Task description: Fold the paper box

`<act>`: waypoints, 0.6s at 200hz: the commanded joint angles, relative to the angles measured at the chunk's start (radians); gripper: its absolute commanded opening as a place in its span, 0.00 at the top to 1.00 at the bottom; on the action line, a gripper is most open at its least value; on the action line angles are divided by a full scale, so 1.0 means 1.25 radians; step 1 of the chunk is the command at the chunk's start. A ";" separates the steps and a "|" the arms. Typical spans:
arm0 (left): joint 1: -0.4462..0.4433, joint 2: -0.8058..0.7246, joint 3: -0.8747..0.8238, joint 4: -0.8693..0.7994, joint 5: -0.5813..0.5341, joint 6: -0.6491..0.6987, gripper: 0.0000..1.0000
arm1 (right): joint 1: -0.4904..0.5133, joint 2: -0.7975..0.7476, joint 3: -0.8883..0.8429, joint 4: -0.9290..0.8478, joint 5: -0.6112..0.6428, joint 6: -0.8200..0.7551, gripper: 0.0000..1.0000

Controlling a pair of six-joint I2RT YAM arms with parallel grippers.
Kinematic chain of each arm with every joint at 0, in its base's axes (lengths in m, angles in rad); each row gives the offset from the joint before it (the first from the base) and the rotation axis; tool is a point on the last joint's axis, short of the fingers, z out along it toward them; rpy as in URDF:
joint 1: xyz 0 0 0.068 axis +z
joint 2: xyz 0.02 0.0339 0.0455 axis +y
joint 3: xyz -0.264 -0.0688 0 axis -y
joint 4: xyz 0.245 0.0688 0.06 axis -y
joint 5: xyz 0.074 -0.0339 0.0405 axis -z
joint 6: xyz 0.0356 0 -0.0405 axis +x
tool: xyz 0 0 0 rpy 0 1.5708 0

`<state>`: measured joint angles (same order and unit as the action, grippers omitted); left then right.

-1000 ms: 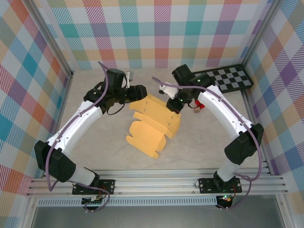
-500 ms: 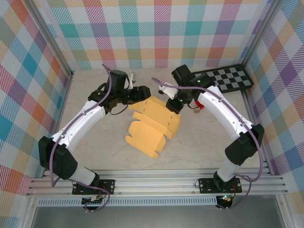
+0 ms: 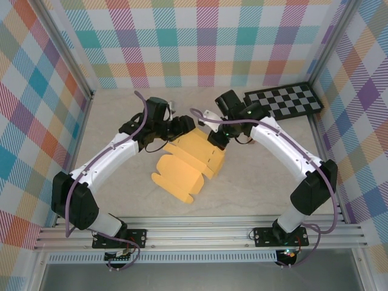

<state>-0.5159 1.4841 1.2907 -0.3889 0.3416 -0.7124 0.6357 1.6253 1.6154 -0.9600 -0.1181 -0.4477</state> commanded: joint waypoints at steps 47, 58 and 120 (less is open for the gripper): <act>-0.017 -0.002 0.009 0.025 -0.014 -0.026 0.37 | 0.028 -0.036 -0.097 0.112 0.052 -0.077 1.00; -0.017 -0.005 0.005 0.025 -0.020 -0.025 0.36 | 0.030 -0.046 -0.115 0.131 0.062 -0.087 1.00; -0.017 -0.005 0.012 -0.029 -0.046 -0.038 0.32 | 0.046 -0.089 -0.187 0.222 0.134 -0.151 1.00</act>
<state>-0.5232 1.4860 1.2907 -0.4076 0.2951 -0.7483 0.6792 1.5364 1.4075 -0.7162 0.0017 -0.5701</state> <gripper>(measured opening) 0.678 0.050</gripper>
